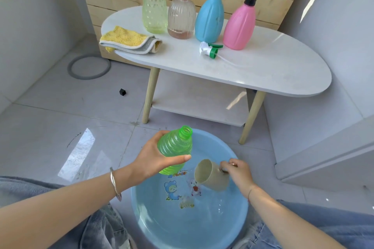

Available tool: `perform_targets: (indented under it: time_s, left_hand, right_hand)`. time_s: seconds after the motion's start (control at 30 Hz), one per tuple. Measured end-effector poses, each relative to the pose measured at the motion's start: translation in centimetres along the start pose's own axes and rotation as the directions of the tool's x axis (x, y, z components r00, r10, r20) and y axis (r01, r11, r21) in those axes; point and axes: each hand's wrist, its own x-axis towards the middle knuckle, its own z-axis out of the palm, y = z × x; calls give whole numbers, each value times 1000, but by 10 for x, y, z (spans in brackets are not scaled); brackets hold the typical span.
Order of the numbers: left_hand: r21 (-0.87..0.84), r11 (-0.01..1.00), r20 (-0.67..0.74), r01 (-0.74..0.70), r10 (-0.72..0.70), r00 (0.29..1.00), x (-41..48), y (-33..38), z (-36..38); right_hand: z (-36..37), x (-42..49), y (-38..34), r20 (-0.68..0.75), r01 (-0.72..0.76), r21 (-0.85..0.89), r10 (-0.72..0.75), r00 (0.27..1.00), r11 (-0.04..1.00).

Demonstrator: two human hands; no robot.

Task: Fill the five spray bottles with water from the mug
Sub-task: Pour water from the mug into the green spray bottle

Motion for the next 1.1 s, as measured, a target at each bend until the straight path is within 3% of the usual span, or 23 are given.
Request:
perform_targets:
  time_s: [0.1, 0.3, 0.6, 0.8, 0.97, 1.1]
  left_hand:
    - [-3, 1000, -3, -8, 8, 1000, 0, 2, -1]
    - [-53, 997, -15, -48, 47, 999, 0, 10, 1]
    - [-65, 995, 28, -70, 72, 997, -4, 18, 6]
    - [-76, 994, 82, -75, 81, 993, -8, 15, 10]
    - [-46, 994, 124, -94, 99, 987, -9, 13, 13]
    - [-54, 994, 145, -95, 102, 984, -8, 12, 14]
  right_hand:
    - [-19, 5, -42, -27, 65, 114, -63, 998, 991]
    - [-66, -7, -132, -75, 330, 290, -322, 944, 898]
    - [-95, -60, -194, -130, 507, 438, -506, 853, 742]
    - [-96, -88, -201, -116, 608, 326, -607, 786, 724]
    - [-94, -98, -204, -71, 738, 166, -738, 671, 654]
    - [-94, -100, -205, -79, 778, 74, -774, 628, 624]
